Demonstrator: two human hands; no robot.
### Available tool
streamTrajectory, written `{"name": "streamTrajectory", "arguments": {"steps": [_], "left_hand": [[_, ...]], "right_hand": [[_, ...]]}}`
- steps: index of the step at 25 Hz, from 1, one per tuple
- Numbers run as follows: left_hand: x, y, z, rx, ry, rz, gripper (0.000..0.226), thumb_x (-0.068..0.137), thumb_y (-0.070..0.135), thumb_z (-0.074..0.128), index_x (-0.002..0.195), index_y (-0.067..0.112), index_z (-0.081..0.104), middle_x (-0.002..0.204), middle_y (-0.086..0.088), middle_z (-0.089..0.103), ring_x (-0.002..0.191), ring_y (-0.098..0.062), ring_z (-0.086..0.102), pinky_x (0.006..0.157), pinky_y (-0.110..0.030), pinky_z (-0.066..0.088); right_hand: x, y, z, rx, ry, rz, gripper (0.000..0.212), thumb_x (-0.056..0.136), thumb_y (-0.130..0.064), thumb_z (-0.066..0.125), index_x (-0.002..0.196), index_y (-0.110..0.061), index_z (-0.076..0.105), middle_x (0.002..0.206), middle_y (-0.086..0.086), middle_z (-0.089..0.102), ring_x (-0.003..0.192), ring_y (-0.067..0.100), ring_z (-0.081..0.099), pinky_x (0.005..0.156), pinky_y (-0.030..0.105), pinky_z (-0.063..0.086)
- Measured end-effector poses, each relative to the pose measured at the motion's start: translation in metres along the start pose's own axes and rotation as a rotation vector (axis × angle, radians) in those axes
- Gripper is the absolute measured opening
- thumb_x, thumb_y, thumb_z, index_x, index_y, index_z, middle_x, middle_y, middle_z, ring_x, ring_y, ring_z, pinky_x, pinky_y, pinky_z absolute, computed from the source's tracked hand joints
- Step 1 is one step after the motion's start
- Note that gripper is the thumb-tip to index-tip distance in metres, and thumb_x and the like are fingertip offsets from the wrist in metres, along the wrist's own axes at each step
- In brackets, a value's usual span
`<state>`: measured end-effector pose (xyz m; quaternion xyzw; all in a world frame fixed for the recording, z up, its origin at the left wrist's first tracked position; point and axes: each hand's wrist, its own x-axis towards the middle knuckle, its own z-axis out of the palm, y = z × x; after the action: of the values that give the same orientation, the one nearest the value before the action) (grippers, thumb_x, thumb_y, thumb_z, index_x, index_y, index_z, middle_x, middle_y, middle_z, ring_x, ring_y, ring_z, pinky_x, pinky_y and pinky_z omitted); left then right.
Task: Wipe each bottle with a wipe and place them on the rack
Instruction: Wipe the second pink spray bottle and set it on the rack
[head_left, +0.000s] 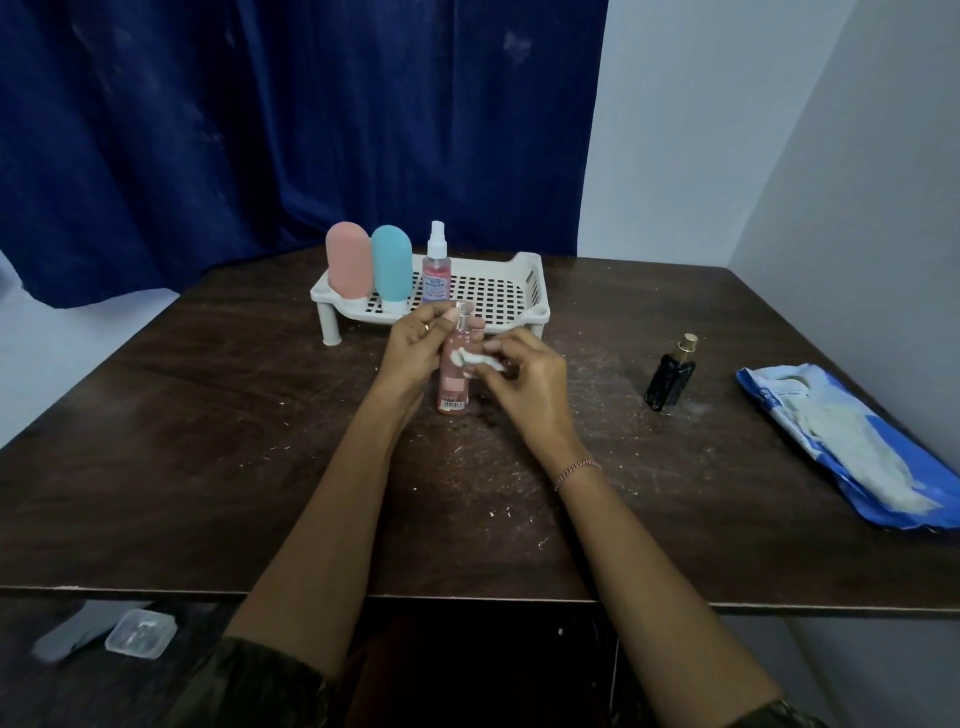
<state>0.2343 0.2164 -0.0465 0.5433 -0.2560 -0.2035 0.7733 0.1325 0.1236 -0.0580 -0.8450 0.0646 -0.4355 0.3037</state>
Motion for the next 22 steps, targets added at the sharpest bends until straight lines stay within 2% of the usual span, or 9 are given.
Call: {"name": "streamTrajectory", "arguments": {"steps": [2, 4, 5, 7, 9, 10, 12, 17, 22], "left_hand": [[0.0, -0.002, 0.002, -0.029, -0.045, 0.005, 0.02, 0.096, 0.007, 0.046, 0.11, 0.0, 0.058, 0.087, -0.002, 0.071, 0.079, -0.012, 0.068, 0.072, -0.026, 0.056], [0.0, -0.002, 0.003, -0.081, -0.066, -0.006, 0.017, 0.096, 0.007, 0.045, 0.104, 0.006, 0.059, 0.085, -0.002, 0.07, 0.078, -0.011, 0.067, 0.072, -0.025, 0.056], [-0.001, -0.001, 0.004, -0.116, -0.061, -0.02, 0.017, 0.097, 0.008, 0.044, 0.102, 0.008, 0.06, 0.082, -0.001, 0.07, 0.076, -0.01, 0.067, 0.071, -0.025, 0.057], [-0.002, 0.001, 0.006, -0.152, -0.01, -0.014, 0.019, 0.098, 0.009, 0.041, 0.098, 0.011, 0.06, 0.077, 0.0, 0.068, 0.073, -0.009, 0.065, 0.073, -0.025, 0.054], [-0.002, 0.002, 0.007, -0.137, 0.066, -0.006, 0.022, 0.099, 0.01, 0.037, 0.097, 0.015, 0.059, 0.079, 0.0, 0.063, 0.072, -0.006, 0.059, 0.074, -0.022, 0.049], [-0.003, 0.003, 0.008, -0.143, 0.087, -0.011, 0.023, 0.1, 0.01, 0.036, 0.097, 0.015, 0.058, 0.081, 0.0, 0.06, 0.072, -0.005, 0.057, 0.073, -0.02, 0.048], [-0.004, 0.004, 0.01, -0.164, 0.078, -0.019, 0.023, 0.1, 0.011, 0.035, 0.096, 0.015, 0.057, 0.082, -0.001, 0.058, 0.071, -0.005, 0.056, 0.07, -0.018, 0.047], [-0.006, 0.003, 0.013, -0.15, -0.094, -0.042, 0.018, 0.099, 0.008, 0.036, 0.097, 0.01, 0.055, 0.086, -0.003, 0.06, 0.068, -0.004, 0.064, 0.062, -0.018, 0.052], [-0.006, 0.002, 0.013, -0.138, -0.165, -0.033, 0.019, 0.098, 0.003, 0.036, 0.096, 0.009, 0.054, 0.091, -0.004, 0.061, 0.076, -0.006, 0.063, 0.069, -0.018, 0.052]], "right_hand": [[0.0, -0.002, 0.001, 0.006, 0.074, -0.011, 0.021, 0.075, -0.004, 0.073, 0.095, -0.004, 0.069, 0.09, 0.005, 0.063, 0.081, 0.009, 0.058, 0.075, 0.013, 0.049], [-0.001, -0.002, 0.002, 0.019, 0.069, -0.032, 0.02, 0.075, -0.002, 0.072, 0.095, -0.003, 0.069, 0.091, 0.006, 0.062, 0.083, 0.011, 0.058, 0.077, 0.014, 0.049], [-0.001, -0.002, 0.001, 0.025, 0.017, -0.053, 0.02, 0.074, -0.001, 0.073, 0.094, -0.002, 0.069, 0.091, 0.007, 0.062, 0.083, 0.011, 0.058, 0.077, 0.012, 0.048], [-0.005, -0.001, 0.002, -0.009, -0.197, -0.126, 0.02, 0.071, -0.001, 0.075, 0.09, -0.002, 0.069, 0.089, 0.008, 0.061, 0.078, 0.009, 0.055, 0.072, 0.012, 0.046], [-0.009, -0.001, 0.004, -0.104, -0.425, -0.189, 0.02, 0.07, -0.004, 0.076, 0.089, -0.002, 0.069, 0.088, 0.008, 0.061, 0.074, 0.01, 0.053, 0.071, 0.02, 0.047], [-0.01, -0.001, 0.005, -0.133, -0.469, -0.206, 0.02, 0.07, -0.004, 0.076, 0.088, -0.001, 0.069, 0.088, 0.009, 0.061, 0.074, 0.012, 0.055, 0.071, 0.022, 0.047], [-0.009, -0.002, 0.006, -0.123, -0.403, -0.223, 0.02, 0.07, -0.004, 0.076, 0.088, 0.0, 0.069, 0.087, 0.01, 0.062, 0.074, 0.016, 0.057, 0.071, 0.02, 0.044], [-0.002, -0.006, 0.001, -0.07, -0.01, -0.146, 0.017, 0.077, -0.003, 0.07, 0.093, 0.002, 0.067, 0.09, 0.01, 0.061, 0.082, 0.009, 0.055, 0.078, 0.012, 0.045], [0.0, -0.01, -0.001, -0.026, 0.118, -0.101, 0.017, 0.084, -0.001, 0.063, 0.1, 0.002, 0.064, 0.097, 0.01, 0.058, 0.091, 0.001, 0.049, 0.083, 0.008, 0.044]]}}
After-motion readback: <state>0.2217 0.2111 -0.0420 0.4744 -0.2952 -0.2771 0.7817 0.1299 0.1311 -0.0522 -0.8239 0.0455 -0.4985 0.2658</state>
